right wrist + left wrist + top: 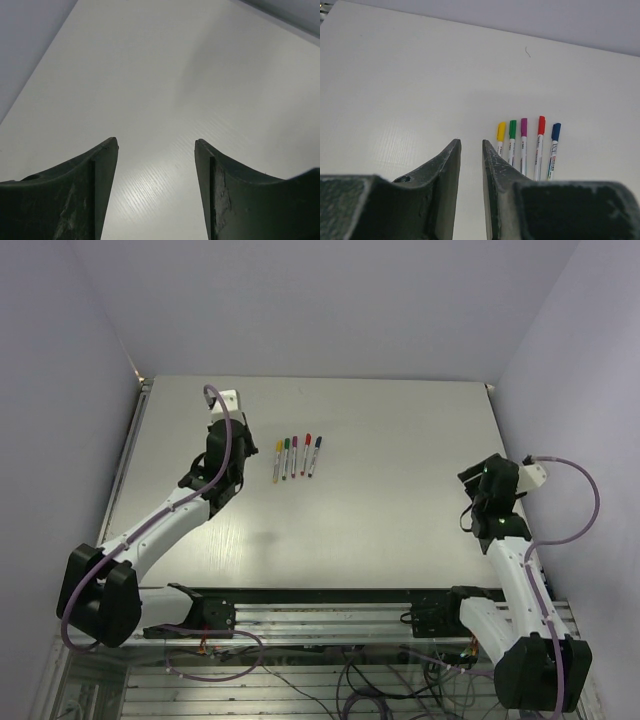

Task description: Insert the pens into the pen caps

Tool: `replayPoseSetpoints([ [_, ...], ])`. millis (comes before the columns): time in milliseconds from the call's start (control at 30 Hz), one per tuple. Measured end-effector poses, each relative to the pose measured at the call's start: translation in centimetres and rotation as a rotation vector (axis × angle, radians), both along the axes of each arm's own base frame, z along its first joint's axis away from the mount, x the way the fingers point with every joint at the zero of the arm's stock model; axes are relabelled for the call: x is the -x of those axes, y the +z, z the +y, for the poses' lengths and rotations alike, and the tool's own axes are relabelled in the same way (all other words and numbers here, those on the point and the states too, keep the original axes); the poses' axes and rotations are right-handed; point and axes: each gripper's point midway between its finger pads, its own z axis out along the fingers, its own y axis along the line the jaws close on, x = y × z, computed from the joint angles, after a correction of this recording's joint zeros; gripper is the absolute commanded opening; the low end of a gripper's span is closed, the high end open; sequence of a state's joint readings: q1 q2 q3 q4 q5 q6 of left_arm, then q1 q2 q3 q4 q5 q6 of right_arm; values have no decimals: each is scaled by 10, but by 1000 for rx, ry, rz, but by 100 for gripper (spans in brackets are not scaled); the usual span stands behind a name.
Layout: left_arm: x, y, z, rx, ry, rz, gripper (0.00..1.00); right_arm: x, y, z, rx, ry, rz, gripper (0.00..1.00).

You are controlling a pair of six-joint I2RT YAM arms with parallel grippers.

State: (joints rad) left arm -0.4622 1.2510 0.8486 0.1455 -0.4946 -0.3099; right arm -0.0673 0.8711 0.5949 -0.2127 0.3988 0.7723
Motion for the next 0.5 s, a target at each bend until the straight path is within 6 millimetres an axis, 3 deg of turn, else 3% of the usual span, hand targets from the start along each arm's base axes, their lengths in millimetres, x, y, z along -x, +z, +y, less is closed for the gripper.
replayPoseSetpoints([
  [200, -1, -1, 1, 2, 4, 3, 34, 10, 6, -3, -18, -44, -17, 65],
  [400, -2, -3, 2, 10, 11, 6, 33, 14, 27, -5, -27, -65, -102, 61],
  [500, -2, -4, 2, 14, 10, 8, 33, 15, 25, -7, -33, -87, -100, 62],
])
